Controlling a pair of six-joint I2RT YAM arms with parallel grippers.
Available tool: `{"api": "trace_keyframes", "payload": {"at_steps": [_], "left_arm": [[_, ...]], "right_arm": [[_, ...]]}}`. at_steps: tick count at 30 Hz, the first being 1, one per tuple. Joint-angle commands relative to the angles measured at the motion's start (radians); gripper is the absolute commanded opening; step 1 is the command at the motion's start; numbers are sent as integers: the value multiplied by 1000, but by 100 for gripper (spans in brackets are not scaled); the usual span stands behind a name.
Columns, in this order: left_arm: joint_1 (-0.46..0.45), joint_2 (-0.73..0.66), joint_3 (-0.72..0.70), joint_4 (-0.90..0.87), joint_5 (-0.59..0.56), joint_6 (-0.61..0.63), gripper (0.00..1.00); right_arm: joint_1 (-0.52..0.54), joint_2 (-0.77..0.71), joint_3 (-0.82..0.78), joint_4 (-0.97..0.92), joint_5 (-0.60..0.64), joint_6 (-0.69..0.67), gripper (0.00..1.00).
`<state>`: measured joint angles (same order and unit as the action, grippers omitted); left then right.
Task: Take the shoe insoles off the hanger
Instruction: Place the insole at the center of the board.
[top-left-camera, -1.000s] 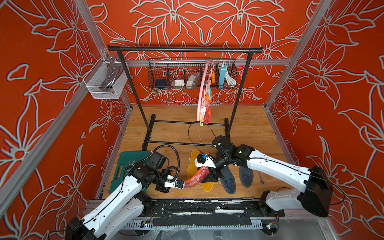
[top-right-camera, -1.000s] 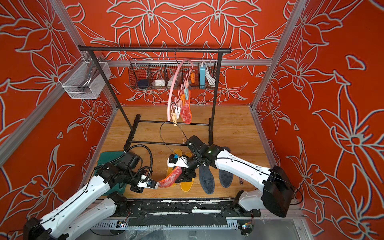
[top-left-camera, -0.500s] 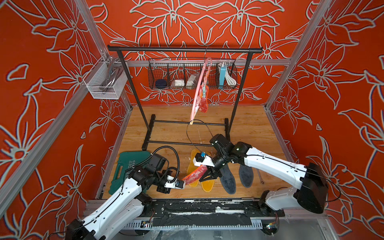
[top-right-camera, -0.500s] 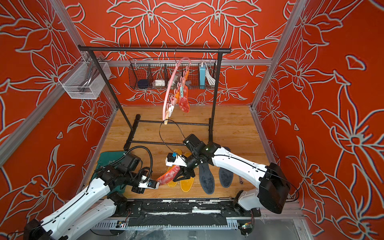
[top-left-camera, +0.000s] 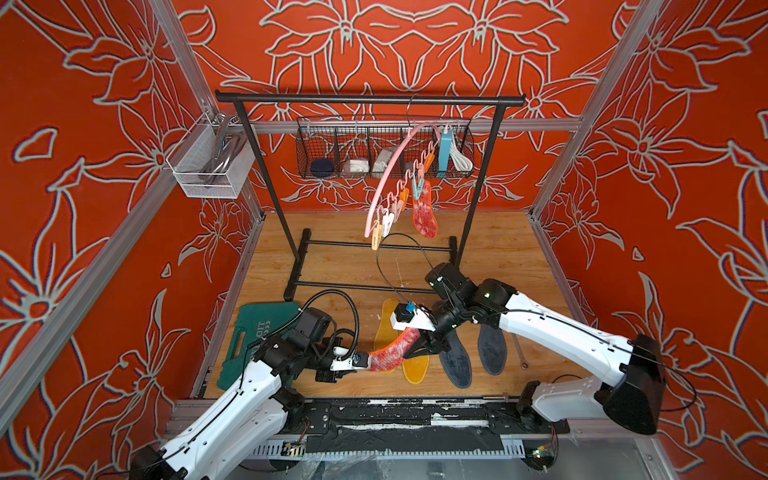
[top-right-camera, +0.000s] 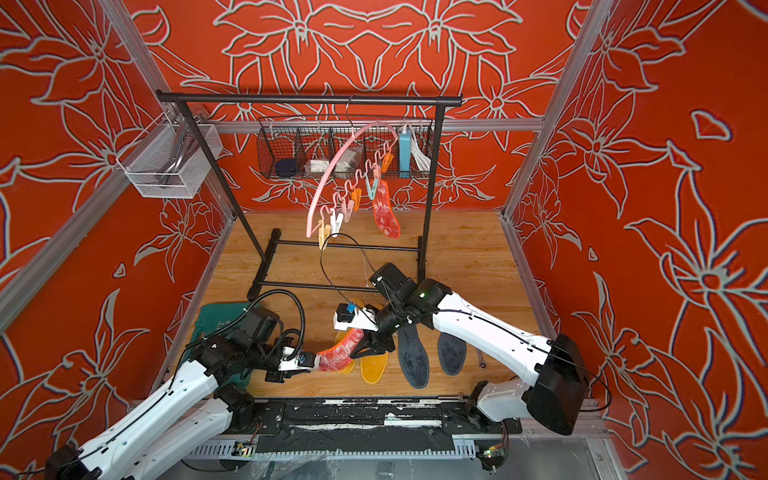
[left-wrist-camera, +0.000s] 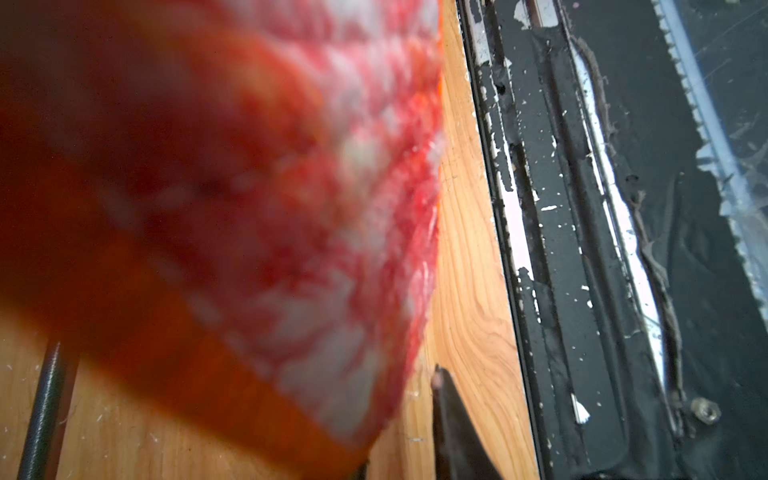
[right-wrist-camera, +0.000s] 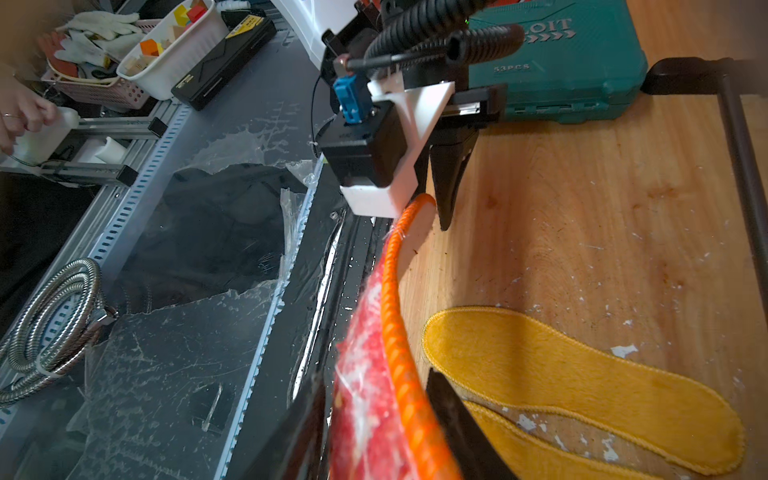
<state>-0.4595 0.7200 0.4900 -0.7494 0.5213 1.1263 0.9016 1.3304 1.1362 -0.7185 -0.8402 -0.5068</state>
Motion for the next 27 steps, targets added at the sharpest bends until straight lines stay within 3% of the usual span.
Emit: {"api": "trace_keyframes", "payload": {"at_steps": [1, 3, 6, 9, 17, 18, 19, 21, 22, 27], "left_arm": [[-2, -17, 22, 2, 45, -44, 27], [0, -21, 48, -30, 87, -56, 38], [0, 8, 110, -86, 185, -66, 47], [1, 34, 143, -91, 254, -101, 50], [-9, 104, 205, -71, 339, -149, 50], [-9, 113, 205, -80, 346, -132, 47], [-8, 119, 199, -83, 348, -112, 39], [-8, 114, 183, -86, 344, -84, 15], [-8, 108, 179, -93, 340, -72, 0], [-10, 91, 187, -155, 336, -10, 0]], "right_arm": [[-8, -57, -3, 14, 44, 14, 0], [-12, -82, -29, 54, 76, 35, 0], [-18, -100, -52, 103, 147, 61, 0], [-20, -105, -75, 163, 194, 89, 0], [-20, -71, -77, 217, 156, 118, 0], [-19, -72, -75, 222, 151, 120, 0], [-20, -75, -77, 228, 149, 126, 0], [-19, -87, -89, 243, 144, 134, 7], [-20, -94, -97, 244, 143, 129, 18], [-23, -140, -83, 121, 42, 24, 51]]}}
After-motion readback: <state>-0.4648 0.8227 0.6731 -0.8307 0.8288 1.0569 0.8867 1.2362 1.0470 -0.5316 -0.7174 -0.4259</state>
